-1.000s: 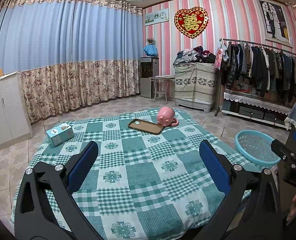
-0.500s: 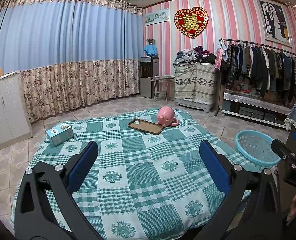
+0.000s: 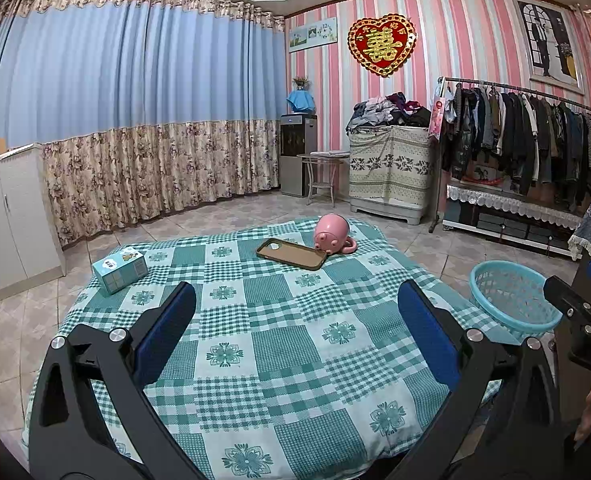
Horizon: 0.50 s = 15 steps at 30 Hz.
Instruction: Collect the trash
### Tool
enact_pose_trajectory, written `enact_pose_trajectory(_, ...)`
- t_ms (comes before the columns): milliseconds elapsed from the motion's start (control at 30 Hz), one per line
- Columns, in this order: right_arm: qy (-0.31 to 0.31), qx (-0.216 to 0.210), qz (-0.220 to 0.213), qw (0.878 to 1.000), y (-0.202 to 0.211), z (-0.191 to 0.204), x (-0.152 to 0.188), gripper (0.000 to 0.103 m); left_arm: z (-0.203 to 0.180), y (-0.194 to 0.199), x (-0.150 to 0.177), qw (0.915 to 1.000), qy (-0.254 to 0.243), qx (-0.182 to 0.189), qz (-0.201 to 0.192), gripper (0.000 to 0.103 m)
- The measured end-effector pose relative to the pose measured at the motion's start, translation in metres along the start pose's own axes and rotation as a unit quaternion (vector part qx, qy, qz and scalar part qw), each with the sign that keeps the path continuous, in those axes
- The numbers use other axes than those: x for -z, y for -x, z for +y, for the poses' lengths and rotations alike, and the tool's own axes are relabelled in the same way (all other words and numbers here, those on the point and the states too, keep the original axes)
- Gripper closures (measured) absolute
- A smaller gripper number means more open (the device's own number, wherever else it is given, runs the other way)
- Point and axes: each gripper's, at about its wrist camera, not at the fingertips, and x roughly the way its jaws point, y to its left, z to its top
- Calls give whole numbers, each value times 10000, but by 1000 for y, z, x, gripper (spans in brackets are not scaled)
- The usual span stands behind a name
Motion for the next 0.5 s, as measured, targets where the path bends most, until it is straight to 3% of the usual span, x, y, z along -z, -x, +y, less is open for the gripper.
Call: enact_pose_trajectory(500, -3, 2, -7, 10000, 0, 0, 1, 4, 0, 0, 0, 10000, -5, -9, -10, 5)
